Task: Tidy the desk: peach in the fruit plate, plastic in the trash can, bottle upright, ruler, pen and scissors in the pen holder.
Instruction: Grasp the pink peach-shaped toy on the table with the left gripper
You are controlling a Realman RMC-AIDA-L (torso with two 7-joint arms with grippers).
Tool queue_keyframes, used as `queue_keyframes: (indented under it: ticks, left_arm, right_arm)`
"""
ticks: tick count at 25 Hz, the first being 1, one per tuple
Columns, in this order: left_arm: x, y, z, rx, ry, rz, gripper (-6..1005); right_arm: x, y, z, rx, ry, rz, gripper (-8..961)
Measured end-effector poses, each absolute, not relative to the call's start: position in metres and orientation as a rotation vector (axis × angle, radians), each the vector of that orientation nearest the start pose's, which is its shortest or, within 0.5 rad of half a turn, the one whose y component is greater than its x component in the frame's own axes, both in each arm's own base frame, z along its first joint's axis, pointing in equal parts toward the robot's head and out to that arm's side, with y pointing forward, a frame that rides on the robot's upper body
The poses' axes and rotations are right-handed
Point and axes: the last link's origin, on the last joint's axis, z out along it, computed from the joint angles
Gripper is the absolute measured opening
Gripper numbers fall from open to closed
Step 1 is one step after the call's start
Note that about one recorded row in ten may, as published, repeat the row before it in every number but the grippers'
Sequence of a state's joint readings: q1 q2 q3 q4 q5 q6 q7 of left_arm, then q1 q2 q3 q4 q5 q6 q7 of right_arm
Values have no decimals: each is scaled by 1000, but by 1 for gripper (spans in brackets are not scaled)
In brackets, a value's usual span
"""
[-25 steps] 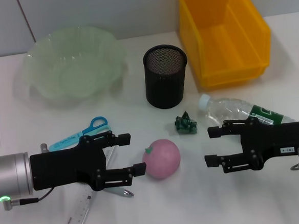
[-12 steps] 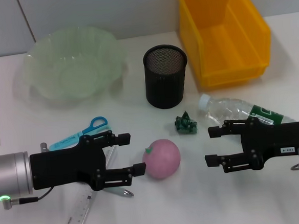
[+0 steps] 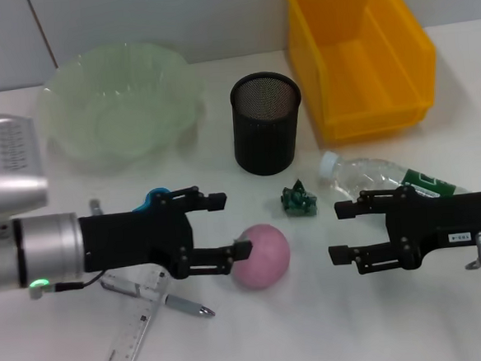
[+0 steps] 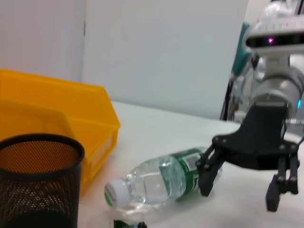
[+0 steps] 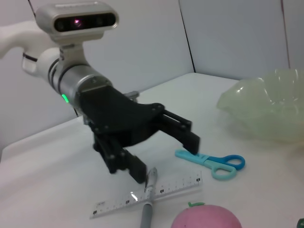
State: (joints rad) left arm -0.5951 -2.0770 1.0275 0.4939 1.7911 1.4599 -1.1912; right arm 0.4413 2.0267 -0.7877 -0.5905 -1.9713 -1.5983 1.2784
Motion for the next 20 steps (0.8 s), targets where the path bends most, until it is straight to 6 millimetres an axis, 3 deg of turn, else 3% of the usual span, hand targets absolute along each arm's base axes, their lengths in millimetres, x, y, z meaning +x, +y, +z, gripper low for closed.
queue_keyframes:
  ticks: [10, 20]
  left_arm:
    - [-213, 338, -94, -3012, -245, -390, 821]
    - [-214, 338, -101, -3025, -222, -319, 817]
  right_arm:
    - [293, 298, 0, -2802, 623, 643, 788]
    - [294, 298, 2, -2800, 636, 640, 788]
